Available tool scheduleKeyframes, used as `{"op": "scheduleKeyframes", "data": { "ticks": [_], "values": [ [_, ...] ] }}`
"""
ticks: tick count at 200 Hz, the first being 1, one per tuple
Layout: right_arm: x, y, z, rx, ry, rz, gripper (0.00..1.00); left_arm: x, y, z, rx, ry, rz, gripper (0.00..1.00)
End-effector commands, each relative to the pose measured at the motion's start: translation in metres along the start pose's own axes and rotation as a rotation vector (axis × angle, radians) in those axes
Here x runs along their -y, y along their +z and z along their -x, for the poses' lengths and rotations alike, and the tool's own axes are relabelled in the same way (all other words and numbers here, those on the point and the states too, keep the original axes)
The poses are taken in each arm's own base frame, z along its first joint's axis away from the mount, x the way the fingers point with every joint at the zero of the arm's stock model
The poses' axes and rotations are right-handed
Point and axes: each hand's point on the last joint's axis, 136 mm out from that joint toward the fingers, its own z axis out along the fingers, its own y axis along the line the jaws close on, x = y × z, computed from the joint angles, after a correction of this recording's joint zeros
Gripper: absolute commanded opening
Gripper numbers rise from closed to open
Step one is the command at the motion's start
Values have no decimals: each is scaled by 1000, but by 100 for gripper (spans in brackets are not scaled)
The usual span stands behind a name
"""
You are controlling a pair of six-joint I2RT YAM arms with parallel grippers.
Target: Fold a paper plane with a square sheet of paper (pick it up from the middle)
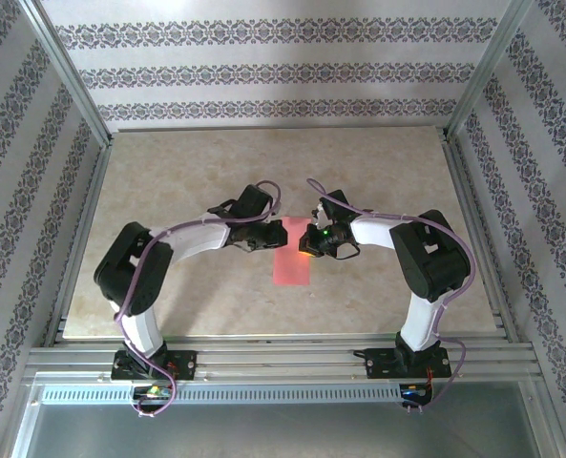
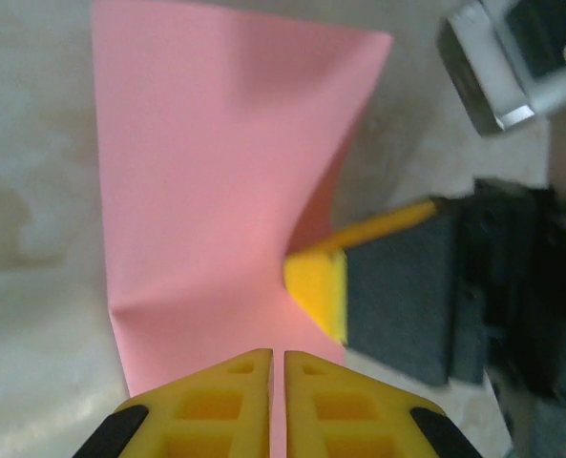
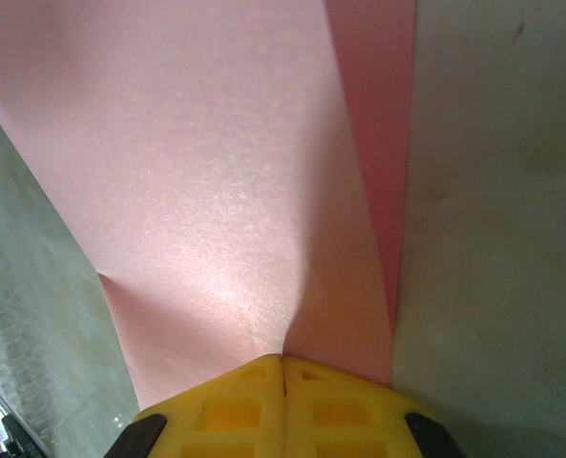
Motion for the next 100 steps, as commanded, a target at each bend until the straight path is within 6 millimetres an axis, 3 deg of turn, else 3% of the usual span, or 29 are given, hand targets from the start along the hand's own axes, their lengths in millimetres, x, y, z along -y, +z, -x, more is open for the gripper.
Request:
{"op": "scheduleKeyframes", "data": {
  "ticks": [1,51,100],
  "values": [
    [81,23,-47,-119,110,-292,4,-1,11,16,16,34,-16,13],
    [82,24,-49,-127,113,-293,4,-27,23,31,32,-39,-1,13],
    [83,24,-51,-136,107,-300,4,-53,37,21,-18,-86,69,13]
  ]
}}
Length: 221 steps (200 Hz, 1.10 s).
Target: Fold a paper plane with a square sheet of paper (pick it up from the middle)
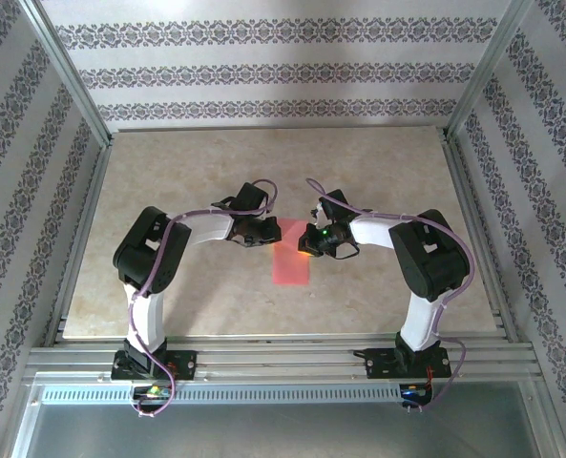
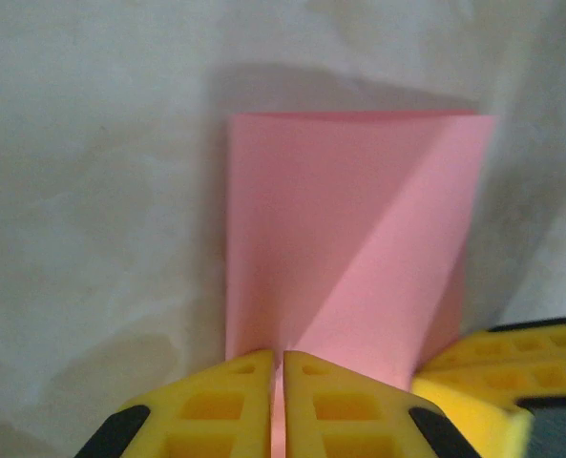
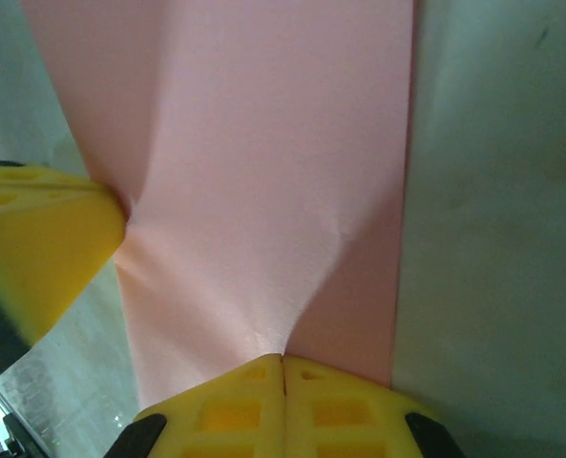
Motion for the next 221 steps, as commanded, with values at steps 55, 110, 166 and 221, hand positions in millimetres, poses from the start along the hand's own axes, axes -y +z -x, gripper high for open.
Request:
{"op": "scheduleKeyframes", "data": {
  "ticks": [55,110,166,221],
  "values": [
    [83,20,-51,-133,102,-305,4,13,-6,20,26,17,-23,13],
    [85,21,-52,-135,106,-310,4,42,-17,42,86,48,-115,15],
    [84,21,-52,-137,101,-309,4,17,3,47,69,16,-35,15],
    [85,21,-53,-138,104,-312,4,-2,10,52,61,-17,-18,15]
  ]
}}
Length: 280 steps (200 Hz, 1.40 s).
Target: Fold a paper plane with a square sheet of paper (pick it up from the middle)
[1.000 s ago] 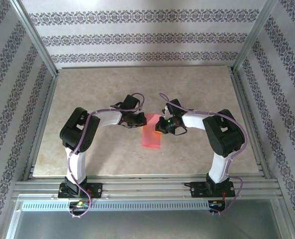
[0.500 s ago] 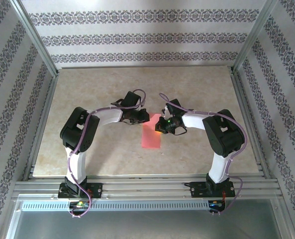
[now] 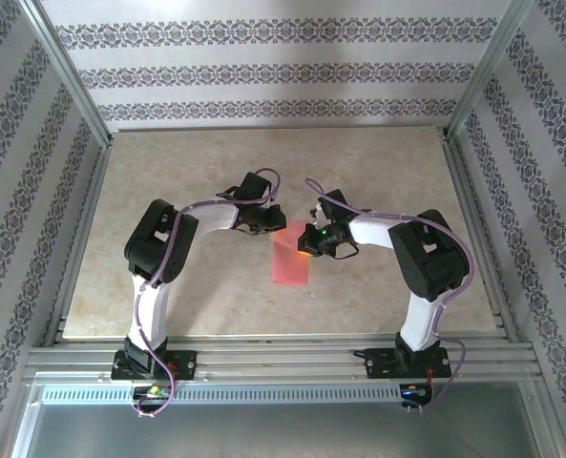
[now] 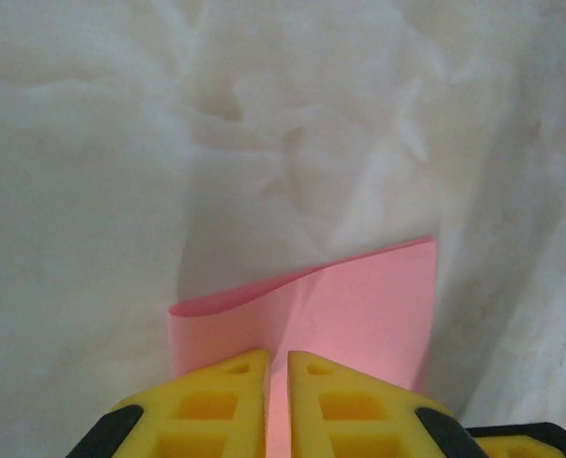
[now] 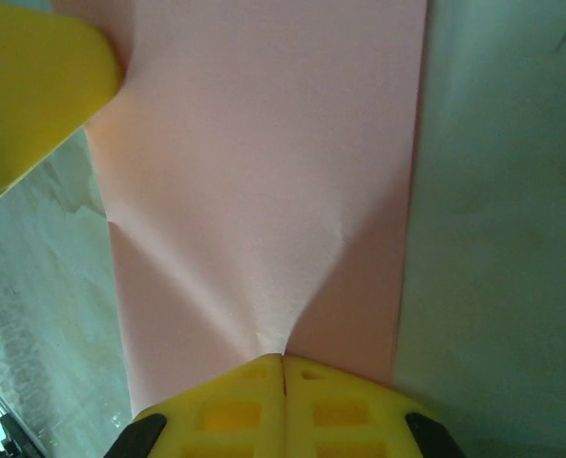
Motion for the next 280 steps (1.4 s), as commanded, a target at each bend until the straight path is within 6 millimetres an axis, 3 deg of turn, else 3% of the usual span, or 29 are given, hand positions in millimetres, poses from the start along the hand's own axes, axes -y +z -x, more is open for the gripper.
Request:
{"op": "scheduleKeyframes", "data": {
  "ticks": [1,29,55,108,136,157,190,280],
  "values": [
    [85,21,-54,-140,110,-310,4,-10,-1,10,16,-12,17,15],
    [87,21,-55,-141,111,-313,4,-27,1,13,30,-49,26,14],
    [86,21,-54,-142,112,-308,4,-28,3,14,38,-70,-28,14],
    [85,23,-54,-146,107,-308,4,13,-33,48,101,26,-93,17],
    [85,24,-54,-148,108,-308,4,27,-36,46,87,21,-151,17],
    [83,25,-52,-148,104,-303,4,15,-31,39,94,-35,-137,17],
    [82,26,-52,-153,102,-300,4,15,-15,35,65,-85,-178,17],
    [85,25,-54,-155,102,-308,4,-23,6,24,36,-105,-32,16]
  ]
}}
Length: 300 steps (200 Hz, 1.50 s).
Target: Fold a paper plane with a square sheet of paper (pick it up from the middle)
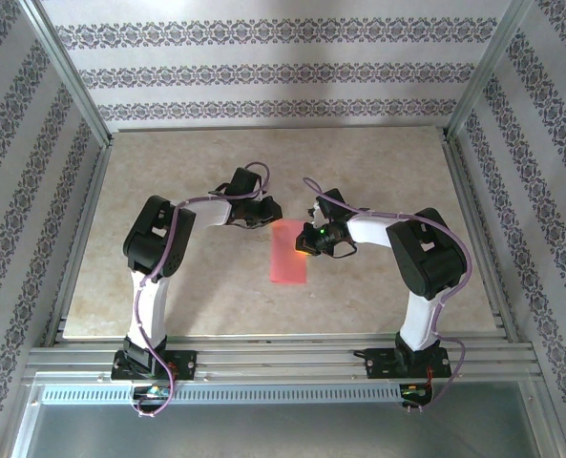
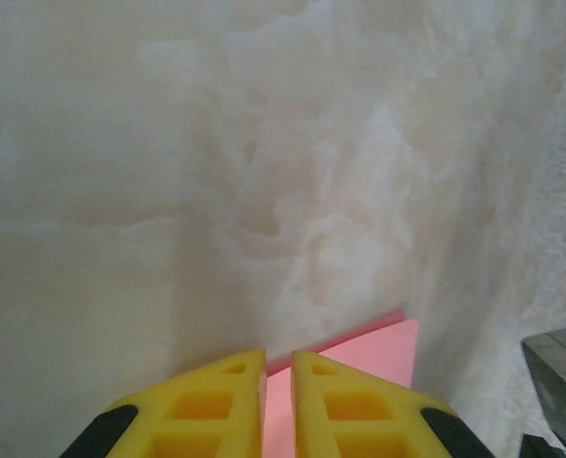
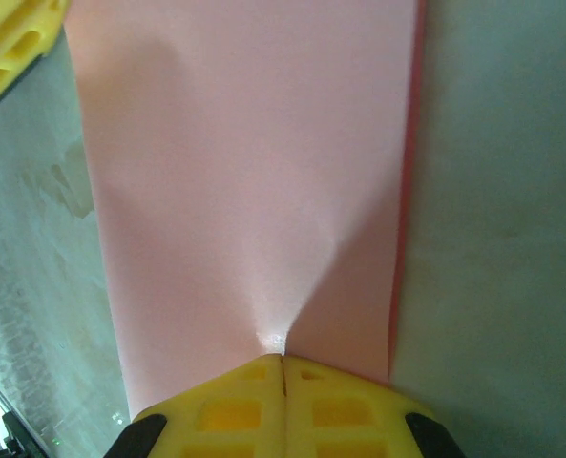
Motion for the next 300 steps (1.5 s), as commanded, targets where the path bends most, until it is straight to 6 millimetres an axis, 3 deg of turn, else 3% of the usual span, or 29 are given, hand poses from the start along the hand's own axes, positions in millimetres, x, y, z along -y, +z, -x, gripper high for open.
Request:
{"op": "scheduleKeyframes", "data": {
  "ticks": [1,44,67,90,110,139,165,225,300],
  "values": [
    [89,21,-56,-150,111,-312,4,-15,6,-2,-10,-9,54,16],
    [88,21,-56,-148,104,-312,4,-34,8,0,4,-16,112,16],
    [87,20,-54,-150,90,-312,4,-35,-4,13,27,-8,122,16],
    [81,20,-48,-147,62,-303,4,-10,-29,29,68,32,80,17],
    [72,21,-42,-147,28,-283,4,15,-49,30,87,50,12,18],
    [54,24,-26,-139,-23,-238,4,25,-61,11,86,18,-50,18],
    [43,26,-19,-140,-47,-219,4,23,-55,-9,46,-19,-86,18],
    [36,24,-12,-117,-47,-207,4,4,-41,-46,-33,-76,-63,15],
    [36,26,-12,-118,-32,-213,5,-26,-35,-73,-104,-98,13,14]
  ]
}}
